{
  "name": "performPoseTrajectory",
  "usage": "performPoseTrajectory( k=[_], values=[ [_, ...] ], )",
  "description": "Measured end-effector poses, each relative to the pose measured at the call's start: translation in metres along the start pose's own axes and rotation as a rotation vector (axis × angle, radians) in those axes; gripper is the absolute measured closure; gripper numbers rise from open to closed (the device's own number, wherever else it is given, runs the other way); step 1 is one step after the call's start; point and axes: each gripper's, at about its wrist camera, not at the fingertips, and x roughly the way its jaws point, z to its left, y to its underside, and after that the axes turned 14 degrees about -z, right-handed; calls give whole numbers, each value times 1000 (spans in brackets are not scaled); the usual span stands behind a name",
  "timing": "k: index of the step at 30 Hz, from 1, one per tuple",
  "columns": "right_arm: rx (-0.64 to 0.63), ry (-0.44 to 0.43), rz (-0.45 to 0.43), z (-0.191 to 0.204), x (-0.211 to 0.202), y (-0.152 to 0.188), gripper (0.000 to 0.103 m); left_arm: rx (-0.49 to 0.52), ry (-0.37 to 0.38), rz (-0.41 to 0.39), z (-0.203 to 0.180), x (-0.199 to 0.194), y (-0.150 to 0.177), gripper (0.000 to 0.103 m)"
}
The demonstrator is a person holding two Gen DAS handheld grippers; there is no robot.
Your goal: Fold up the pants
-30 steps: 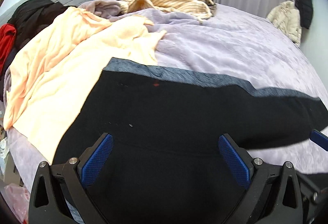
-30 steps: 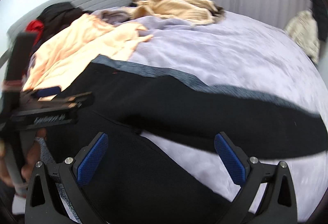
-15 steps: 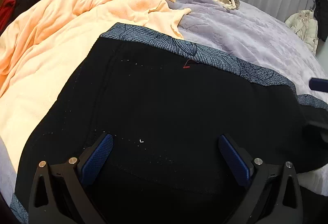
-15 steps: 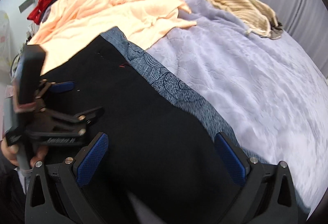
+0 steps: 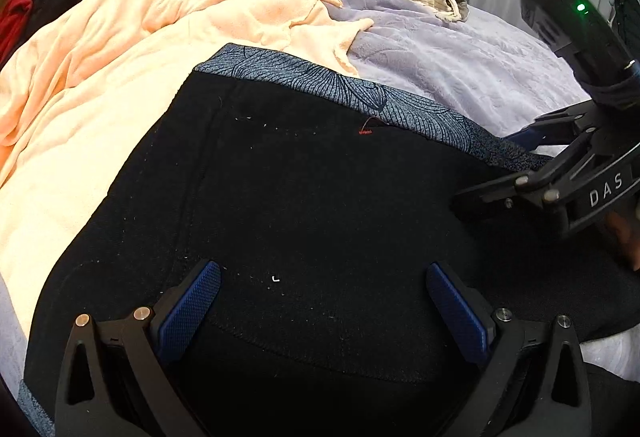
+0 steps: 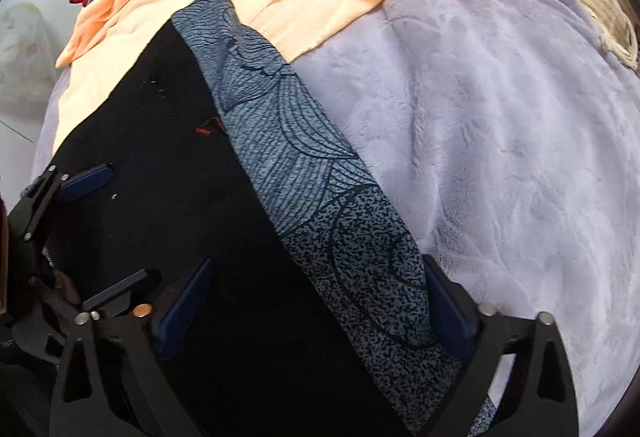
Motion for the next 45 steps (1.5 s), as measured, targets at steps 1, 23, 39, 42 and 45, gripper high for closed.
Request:
performPoseTrajectory(
  k=[1, 23, 39, 42, 45],
  values=[
    [-14, -13, -14, 3, -7, 0, 49, 0, 2, 0, -1, 2, -2, 0],
    [-314, 285, -222, 114, -91, 44, 90, -225, -32, 355, 5, 79, -102, 90],
    [-303, 309, -186, 159, -113, 70, 90, -322, 41, 98, 42, -71, -78, 92],
    [-341, 363, -264, 203, -148, 84, 90, -309, 82, 15, 50, -126, -72, 92],
    [-403, 399, -310, 256, -168, 106, 90, -323, 120, -58, 70, -172, -51, 92]
  ],
)
